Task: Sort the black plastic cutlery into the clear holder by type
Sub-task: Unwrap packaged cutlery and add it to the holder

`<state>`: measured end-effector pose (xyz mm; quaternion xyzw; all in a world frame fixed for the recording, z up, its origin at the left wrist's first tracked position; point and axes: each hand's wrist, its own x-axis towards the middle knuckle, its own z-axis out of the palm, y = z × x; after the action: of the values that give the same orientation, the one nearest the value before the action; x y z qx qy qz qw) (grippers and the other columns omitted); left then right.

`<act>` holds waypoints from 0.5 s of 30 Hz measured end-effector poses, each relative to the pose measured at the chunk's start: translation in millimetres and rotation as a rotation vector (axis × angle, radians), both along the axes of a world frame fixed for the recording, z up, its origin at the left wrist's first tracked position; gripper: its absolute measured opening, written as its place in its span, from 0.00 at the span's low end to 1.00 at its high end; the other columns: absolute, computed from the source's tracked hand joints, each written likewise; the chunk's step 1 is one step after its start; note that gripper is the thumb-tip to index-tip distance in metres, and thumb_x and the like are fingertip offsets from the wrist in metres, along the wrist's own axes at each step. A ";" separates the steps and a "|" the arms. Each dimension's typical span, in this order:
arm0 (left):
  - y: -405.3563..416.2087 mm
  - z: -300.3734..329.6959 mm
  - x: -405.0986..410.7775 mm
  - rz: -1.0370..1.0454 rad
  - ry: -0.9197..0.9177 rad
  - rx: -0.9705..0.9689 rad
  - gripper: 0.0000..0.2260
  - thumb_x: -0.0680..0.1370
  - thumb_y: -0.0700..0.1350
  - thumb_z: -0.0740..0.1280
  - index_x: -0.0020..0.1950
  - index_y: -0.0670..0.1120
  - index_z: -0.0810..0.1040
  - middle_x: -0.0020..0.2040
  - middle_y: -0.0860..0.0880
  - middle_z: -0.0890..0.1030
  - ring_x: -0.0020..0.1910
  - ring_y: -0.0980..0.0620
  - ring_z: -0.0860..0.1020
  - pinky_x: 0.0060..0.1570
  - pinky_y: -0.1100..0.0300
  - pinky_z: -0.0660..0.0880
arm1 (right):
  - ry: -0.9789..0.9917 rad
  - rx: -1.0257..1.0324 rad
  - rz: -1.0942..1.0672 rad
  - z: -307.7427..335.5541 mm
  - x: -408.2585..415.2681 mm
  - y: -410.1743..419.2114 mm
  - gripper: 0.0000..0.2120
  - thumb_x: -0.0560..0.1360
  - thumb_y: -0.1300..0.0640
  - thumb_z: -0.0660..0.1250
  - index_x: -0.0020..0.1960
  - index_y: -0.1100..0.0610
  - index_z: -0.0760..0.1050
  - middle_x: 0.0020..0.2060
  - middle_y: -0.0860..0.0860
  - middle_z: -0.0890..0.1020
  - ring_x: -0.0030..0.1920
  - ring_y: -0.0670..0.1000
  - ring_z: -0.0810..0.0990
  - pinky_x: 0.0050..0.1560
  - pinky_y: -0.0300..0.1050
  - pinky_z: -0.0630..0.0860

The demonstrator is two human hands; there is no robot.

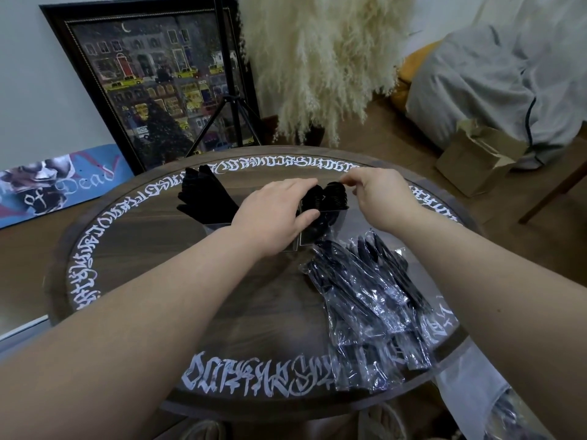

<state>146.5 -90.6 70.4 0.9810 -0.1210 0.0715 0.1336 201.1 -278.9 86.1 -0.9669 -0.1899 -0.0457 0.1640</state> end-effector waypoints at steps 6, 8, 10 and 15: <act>0.4 5.2 -2.6 -0.012 -0.019 0.030 0.27 0.79 0.58 0.61 0.76 0.53 0.59 0.74 0.53 0.65 0.73 0.50 0.61 0.70 0.51 0.63 | 0.000 0.055 -0.004 2.6 -12.1 -9.0 0.23 0.78 0.68 0.55 0.68 0.52 0.72 0.63 0.53 0.78 0.61 0.55 0.75 0.57 0.46 0.72; -1.7 9.0 -8.6 -0.013 -0.095 0.050 0.27 0.78 0.57 0.63 0.75 0.52 0.62 0.73 0.52 0.66 0.72 0.49 0.61 0.69 0.50 0.63 | -0.019 0.133 -0.032 4.6 -23.5 -19.3 0.21 0.78 0.67 0.56 0.67 0.53 0.73 0.63 0.52 0.78 0.62 0.54 0.76 0.60 0.44 0.70; -6.6 10.6 -18.5 -0.054 -0.223 0.033 0.24 0.77 0.54 0.66 0.71 0.50 0.69 0.68 0.50 0.72 0.68 0.46 0.67 0.65 0.48 0.68 | 0.002 0.200 -0.088 2.6 -36.8 -33.2 0.17 0.79 0.64 0.58 0.65 0.55 0.75 0.61 0.51 0.79 0.59 0.52 0.77 0.59 0.42 0.70; -30.2 -8.2 -45.8 -0.190 -0.332 0.008 0.16 0.74 0.52 0.66 0.58 0.47 0.80 0.57 0.49 0.80 0.55 0.44 0.75 0.54 0.49 0.76 | 0.195 0.124 -0.243 -30.5 -65.5 -73.1 0.13 0.77 0.57 0.66 0.61 0.56 0.77 0.55 0.51 0.82 0.52 0.52 0.80 0.54 0.42 0.73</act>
<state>100.7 -120.8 62.2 0.9405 -0.2338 0.2188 0.1139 135.6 -352.0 55.7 -0.9706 -0.0515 0.0174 0.2343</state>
